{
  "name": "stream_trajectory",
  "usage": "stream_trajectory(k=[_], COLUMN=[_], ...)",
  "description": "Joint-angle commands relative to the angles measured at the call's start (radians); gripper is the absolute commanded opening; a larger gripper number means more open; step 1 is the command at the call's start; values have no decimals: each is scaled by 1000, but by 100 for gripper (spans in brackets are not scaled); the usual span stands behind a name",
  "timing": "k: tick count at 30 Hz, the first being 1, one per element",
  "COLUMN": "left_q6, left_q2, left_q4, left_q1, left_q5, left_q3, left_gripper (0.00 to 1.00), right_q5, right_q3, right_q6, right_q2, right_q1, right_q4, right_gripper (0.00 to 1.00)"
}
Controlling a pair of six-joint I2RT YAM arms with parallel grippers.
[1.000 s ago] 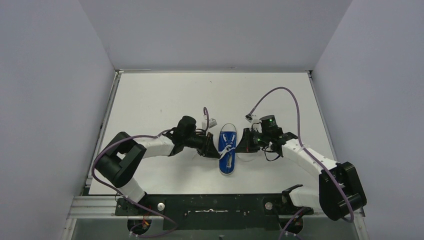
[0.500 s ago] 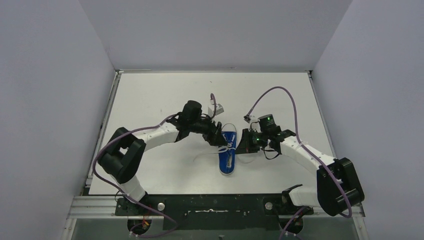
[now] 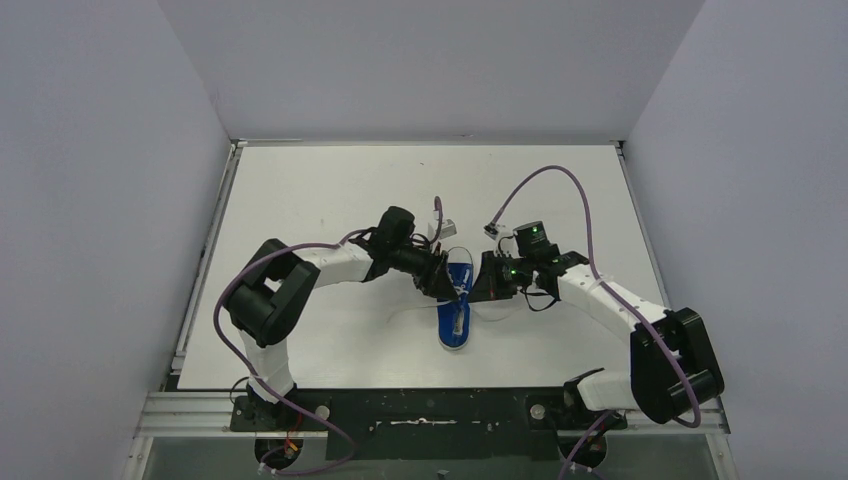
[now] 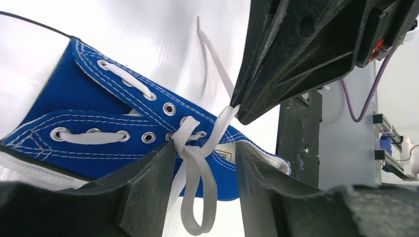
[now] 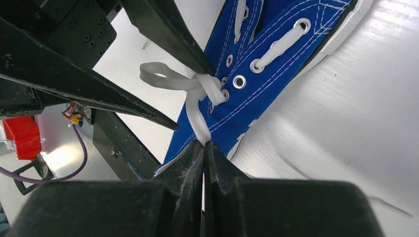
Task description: Tie the shoes
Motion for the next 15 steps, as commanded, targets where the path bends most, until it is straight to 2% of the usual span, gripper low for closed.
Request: stream_trajectory(k=[1, 4, 10, 11, 13, 15], left_q6=[28, 19, 21, 25, 35, 36], left_q2=[10, 21, 23, 19, 7, -2], left_q4=[40, 49, 48, 45, 44, 47], left_q1=[-18, -19, -21, -21, -21, -21], left_q5=[5, -13, -46, -58, -75, -79], left_q3=[13, 17, 25, 23, 19, 17], left_gripper=[41, 36, 17, 13, 5, 4], right_q5=[-32, -39, -61, -62, -33, 1], right_q3=[45, 47, 49, 51, 73, 108], right_q6=[-12, -19, -34, -35, -40, -55], right_q2=[9, 15, 20, 14, -9, -32], right_q1=[6, 7, 13, 16, 18, 14], right_q4=[24, 16, -29, -52, -120, -180], right_gripper=[0, 0, 0, 4, 21, 30])
